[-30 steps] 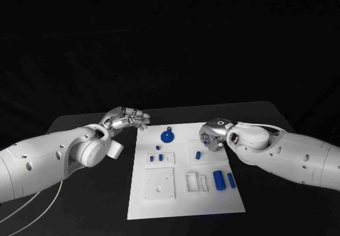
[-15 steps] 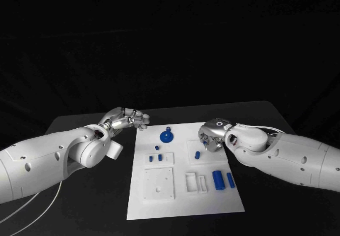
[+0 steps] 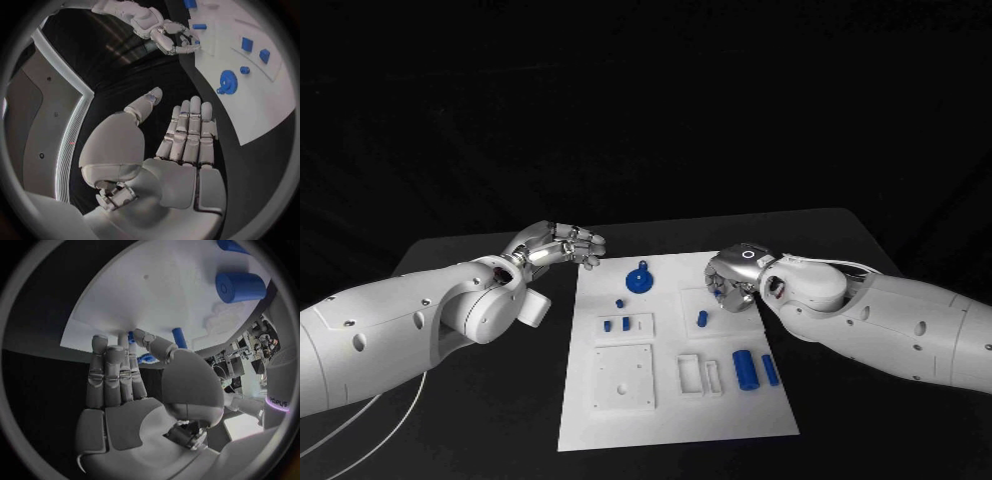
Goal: Assemble the parts on the task board
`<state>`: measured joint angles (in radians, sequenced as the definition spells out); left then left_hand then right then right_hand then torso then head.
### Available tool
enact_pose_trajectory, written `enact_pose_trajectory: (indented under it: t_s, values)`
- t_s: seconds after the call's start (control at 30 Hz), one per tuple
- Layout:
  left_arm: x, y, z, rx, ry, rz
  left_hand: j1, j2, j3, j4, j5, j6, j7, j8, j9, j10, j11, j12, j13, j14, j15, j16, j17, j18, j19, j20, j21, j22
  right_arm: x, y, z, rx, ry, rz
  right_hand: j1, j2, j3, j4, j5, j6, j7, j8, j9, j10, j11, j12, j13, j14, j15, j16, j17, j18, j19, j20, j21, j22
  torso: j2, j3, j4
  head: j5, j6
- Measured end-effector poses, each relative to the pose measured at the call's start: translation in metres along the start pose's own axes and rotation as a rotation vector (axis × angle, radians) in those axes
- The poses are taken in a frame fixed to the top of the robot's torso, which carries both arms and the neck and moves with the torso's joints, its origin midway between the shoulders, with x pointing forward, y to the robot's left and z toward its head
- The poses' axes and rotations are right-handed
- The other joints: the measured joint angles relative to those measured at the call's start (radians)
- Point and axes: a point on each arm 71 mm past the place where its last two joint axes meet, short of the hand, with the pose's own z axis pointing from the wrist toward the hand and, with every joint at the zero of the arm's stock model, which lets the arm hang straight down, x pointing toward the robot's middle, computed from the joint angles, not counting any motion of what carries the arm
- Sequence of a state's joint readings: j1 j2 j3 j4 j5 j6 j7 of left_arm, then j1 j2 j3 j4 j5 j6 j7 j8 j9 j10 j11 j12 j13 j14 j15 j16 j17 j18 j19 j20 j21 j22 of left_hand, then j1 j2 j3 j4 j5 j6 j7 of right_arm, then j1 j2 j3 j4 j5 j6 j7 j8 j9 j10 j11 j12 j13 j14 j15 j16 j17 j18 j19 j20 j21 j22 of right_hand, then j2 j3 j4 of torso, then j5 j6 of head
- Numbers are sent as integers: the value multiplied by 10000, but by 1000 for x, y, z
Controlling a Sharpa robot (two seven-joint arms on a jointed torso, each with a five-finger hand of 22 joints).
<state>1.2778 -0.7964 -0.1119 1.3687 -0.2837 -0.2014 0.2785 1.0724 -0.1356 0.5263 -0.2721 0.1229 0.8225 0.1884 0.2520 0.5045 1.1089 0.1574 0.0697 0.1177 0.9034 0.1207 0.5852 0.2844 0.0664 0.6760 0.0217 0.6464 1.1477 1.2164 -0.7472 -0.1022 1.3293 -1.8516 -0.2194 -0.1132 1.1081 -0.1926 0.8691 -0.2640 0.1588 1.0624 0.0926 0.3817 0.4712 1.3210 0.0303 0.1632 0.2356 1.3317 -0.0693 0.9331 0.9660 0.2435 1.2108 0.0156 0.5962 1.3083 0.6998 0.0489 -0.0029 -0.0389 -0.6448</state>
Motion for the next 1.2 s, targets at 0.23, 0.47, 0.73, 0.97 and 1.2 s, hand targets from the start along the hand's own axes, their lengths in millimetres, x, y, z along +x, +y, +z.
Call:
enact_pose_trajectory:
  t_s: [0.23,0.47,0.73,0.97,1.2]
  values:
    - [-1,0,0,-7,-12,22,0,0,0,0,0,-29,-5,0,0,0,0,0,-14,0,0,-12,13,-44,0,0,0,0,-4,-2,-3,-5,74,150,0,0,0,0,-1,-4,-1,24,-6,-2,0,-10,10,-10,9,0,13,2,0,0,5,0,6,5,-2,29,7]
    - [-2,1,0,1,-6,70,0,0,-28,-28,39,-52,18,0,1,-34,34,0,-38,0,0,-84,33,-48,-1,0,-39,14,-14,-5,-3,4,-4,307,-1,-1,35,36,156,-5,-1,25,1,31,35,-19,93,-10,9,79,48,3,0,2,85,-1,9,7,-3,29,3]
    - [-3,1,0,6,-6,92,0,0,-28,-28,39,-52,19,0,2,-34,34,0,-45,-1,0,-84,44,-52,-1,1,-39,13,-22,-8,-4,66,-106,533,-27,-27,38,39,233,-2,5,25,71,31,35,-19,128,-9,10,79,64,3,-1,4,97,-2,9,6,-7,29,6]
    - [-3,1,0,6,-19,109,0,0,-28,-28,39,-52,18,0,3,-34,34,0,-56,-1,-1,-84,43,-59,-2,1,-39,12,-33,-4,-8,-85,-327,1105,-39,-39,38,39,313,16,23,20,69,31,35,-19,157,-8,12,121,70,5,-3,7,141,-2,8,3,-3,41,14]
    - [-5,1,1,1,-71,135,0,0,-28,-28,39,-51,19,0,3,-34,34,0,-55,-1,-1,-123,56,-76,-2,1,-39,10,-47,28,-12,-972,-679,1733,-39,-40,38,39,389,16,23,12,80,30,35,-19,216,-7,13,121,74,4,-16,20,153,-3,6,-5,-3,215,49]
